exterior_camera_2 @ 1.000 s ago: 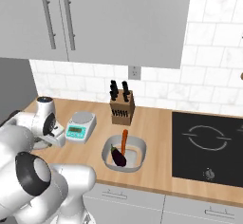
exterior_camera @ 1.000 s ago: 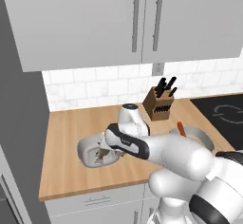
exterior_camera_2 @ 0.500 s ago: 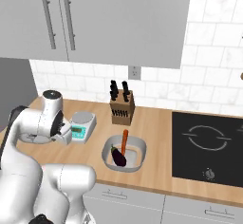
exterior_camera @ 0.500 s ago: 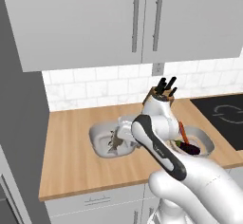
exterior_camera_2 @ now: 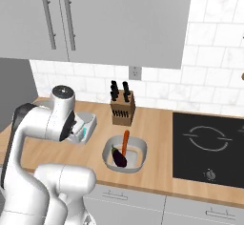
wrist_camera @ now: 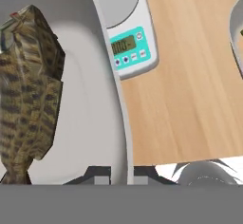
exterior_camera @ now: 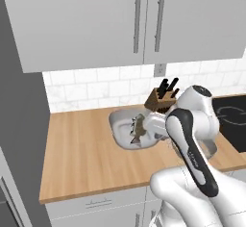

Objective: Take the meat container that has the fish and place it on the second highest rack of the freezer. Then take the vegetable container that has the carrot and eggplant and place it on the highest rack of the freezer.

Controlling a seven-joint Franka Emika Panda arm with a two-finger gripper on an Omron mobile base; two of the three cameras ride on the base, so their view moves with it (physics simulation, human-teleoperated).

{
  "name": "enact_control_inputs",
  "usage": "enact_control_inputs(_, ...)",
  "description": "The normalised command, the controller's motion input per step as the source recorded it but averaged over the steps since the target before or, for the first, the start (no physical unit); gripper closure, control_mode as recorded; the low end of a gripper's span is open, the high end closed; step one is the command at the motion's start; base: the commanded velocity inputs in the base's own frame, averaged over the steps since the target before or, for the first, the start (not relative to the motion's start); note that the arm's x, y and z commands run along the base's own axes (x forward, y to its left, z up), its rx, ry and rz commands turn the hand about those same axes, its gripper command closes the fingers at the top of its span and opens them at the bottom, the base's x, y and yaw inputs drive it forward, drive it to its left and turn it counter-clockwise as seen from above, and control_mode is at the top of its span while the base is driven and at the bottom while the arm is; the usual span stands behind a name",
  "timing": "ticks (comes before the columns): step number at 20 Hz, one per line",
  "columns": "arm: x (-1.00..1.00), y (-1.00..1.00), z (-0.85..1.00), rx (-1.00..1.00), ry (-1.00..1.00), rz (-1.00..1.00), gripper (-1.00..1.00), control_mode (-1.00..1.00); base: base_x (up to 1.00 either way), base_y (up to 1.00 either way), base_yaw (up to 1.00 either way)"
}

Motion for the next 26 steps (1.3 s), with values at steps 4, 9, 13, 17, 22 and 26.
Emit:
enact_control_inputs(4, 0.0, -0.69, 0.23, -0.01, -0.09, 0.06, 1.0, -1.0, 0.0, 0.0, 0.0)
enact_control_inputs(9, -0.08, -0.82, 0.35, 0.07, -0.18, 0.0, 1.0, -1.0, 0.0, 0.0, 0.0)
enact_control_inputs(13, -0.27, -0.41, 0.72, 0.01, -0.01, 0.0, 1.0, -1.0, 0.0, 0.0, 0.0)
enact_control_inputs(17, -0.28, -0.11, 0.78, 0.0, 0.0, 0.0, 1.0, -1.0, 0.0, 0.0, 0.0)
enact_control_inputs(22, -0.37, -0.01, 0.02, 0.0, 0.02, 0.05, 1.0, -1.0, 0.0, 0.0, 0.0)
enact_control_inputs(26, -0.1, 0.0, -0.08, 0.0, 0.09, 0.01, 1.0, -1.0, 0.0, 0.0, 0.0)
